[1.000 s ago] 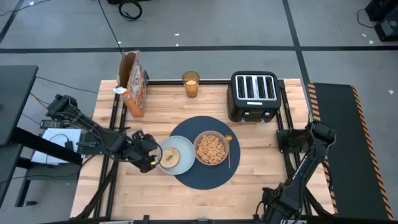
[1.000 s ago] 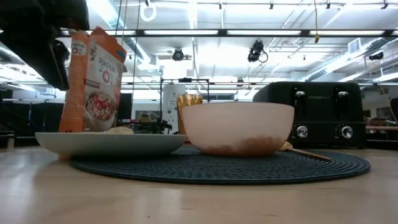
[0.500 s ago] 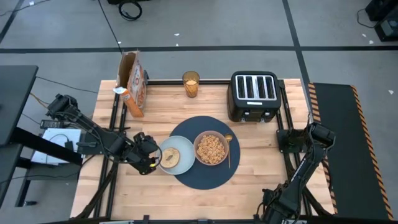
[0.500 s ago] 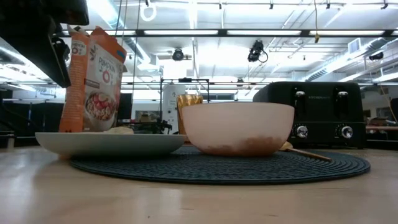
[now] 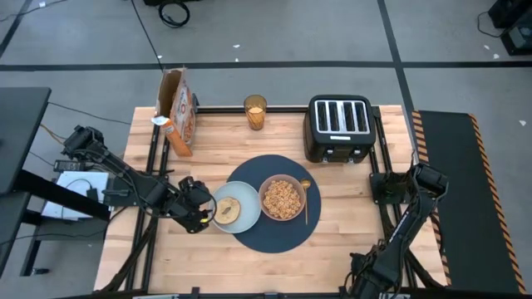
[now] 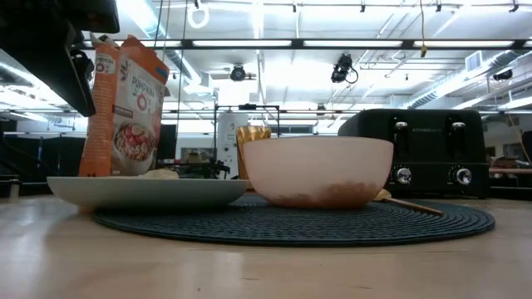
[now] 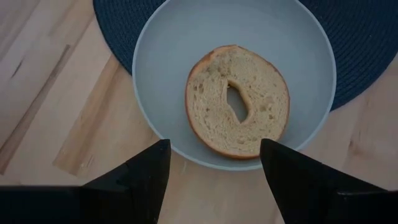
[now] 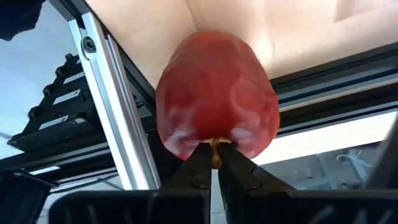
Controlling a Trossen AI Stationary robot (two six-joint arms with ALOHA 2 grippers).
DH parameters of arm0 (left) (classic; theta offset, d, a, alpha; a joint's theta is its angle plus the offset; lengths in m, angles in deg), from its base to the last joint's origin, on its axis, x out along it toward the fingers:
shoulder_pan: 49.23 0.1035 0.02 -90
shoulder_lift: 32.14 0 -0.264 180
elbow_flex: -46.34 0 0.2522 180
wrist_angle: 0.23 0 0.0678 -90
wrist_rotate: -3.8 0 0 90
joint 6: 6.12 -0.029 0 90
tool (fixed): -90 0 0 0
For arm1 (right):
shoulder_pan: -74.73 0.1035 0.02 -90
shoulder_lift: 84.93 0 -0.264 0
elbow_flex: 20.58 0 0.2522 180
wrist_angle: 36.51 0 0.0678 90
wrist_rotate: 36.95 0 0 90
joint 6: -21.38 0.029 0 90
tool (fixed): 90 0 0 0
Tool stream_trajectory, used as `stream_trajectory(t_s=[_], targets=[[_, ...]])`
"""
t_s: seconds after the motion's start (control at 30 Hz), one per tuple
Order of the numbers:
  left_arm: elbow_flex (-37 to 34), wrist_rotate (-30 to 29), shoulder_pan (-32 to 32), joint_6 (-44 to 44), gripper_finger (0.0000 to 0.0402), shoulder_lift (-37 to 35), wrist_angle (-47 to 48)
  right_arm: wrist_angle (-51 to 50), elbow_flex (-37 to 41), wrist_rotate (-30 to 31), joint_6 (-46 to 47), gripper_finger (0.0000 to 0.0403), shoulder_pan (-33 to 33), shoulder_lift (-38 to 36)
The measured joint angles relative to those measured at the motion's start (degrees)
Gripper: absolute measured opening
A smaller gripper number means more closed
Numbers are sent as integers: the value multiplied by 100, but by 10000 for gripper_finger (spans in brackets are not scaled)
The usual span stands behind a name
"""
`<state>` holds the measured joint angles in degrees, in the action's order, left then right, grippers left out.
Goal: Arrange a breakfast setting
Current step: Put the apple on the plate
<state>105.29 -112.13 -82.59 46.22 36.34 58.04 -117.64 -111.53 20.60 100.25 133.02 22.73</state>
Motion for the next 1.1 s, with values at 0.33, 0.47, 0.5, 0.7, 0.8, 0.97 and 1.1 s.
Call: stream_trajectory(t_s=[0.33,0.47,0.5,0.7,0.8,0.97,1.1], targets=[[-7,-357,-465,-159,254,-141,-417,-1724,-1673,1132,-1090,16,-586,0],[-9,-1037,-766,-911,254,-126,-1694,-2084,-2387,2208,-2022,16,-1085,-7],[-9,-1116,-806,-1126,254,-96,-2041,-2089,-2485,2447,-2301,16,-1209,-9],[-7,-1151,-894,-1803,271,273,-3491,-1977,-2552,3217,-3772,16,-1882,-9],[-9,-1115,-872,-1681,297,658,-3761,-1851,-2546,3427,-4308,16,-2106,-7],[-13,-1165,-743,-2167,329,1487,-4608,-1616,-2546,3633,-4945,16,-2388,-7],[-11,-1416,-674,-2893,341,2088,-5729,-1331,-2546,3751,-5326,16,-2574,-2]])
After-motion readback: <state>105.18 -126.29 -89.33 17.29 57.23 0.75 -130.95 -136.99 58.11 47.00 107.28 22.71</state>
